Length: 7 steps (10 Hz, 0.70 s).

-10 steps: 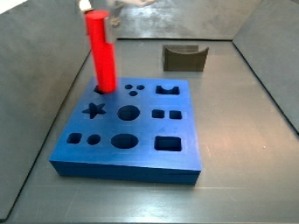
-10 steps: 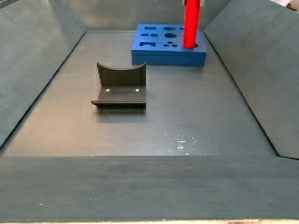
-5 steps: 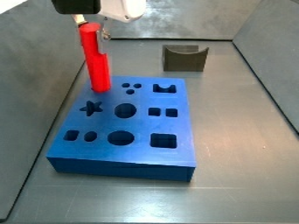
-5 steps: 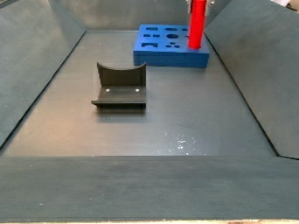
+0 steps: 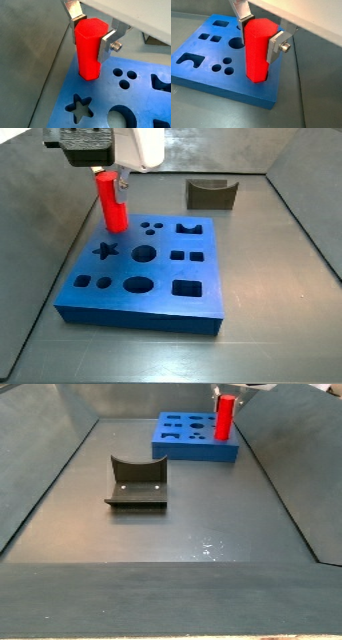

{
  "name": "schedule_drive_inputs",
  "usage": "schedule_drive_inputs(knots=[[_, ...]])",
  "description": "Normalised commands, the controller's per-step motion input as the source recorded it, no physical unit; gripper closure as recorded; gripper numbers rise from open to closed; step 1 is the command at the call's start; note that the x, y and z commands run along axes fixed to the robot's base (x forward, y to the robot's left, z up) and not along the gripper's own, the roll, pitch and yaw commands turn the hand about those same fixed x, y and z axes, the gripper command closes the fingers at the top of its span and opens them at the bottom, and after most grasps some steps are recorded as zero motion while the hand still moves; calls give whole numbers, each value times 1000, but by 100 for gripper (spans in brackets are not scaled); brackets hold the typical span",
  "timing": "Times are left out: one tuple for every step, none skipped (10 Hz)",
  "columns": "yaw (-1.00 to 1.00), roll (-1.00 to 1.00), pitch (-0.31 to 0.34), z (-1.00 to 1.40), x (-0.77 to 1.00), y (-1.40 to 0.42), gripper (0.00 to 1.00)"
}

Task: Pick up the hexagon object. Move up. Place the hexagon object on the fixture. Regrasp the hexagon object. Move to above the board. Insert the hexagon object.
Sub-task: Insert the hexagon object.

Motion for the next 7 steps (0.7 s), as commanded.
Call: schedule_drive_inputs(knots=[[0, 7, -4, -106, 0, 0, 100], [0, 61, 0, -711, 0, 0, 100], [0, 54, 20, -1000, -54, 11, 100], [0, 40, 0, -500, -26, 0, 100], [0, 0, -4, 0, 0, 0, 100], [0, 0, 0, -17, 0, 0, 100], [0, 0, 0, 0, 0, 0, 100]])
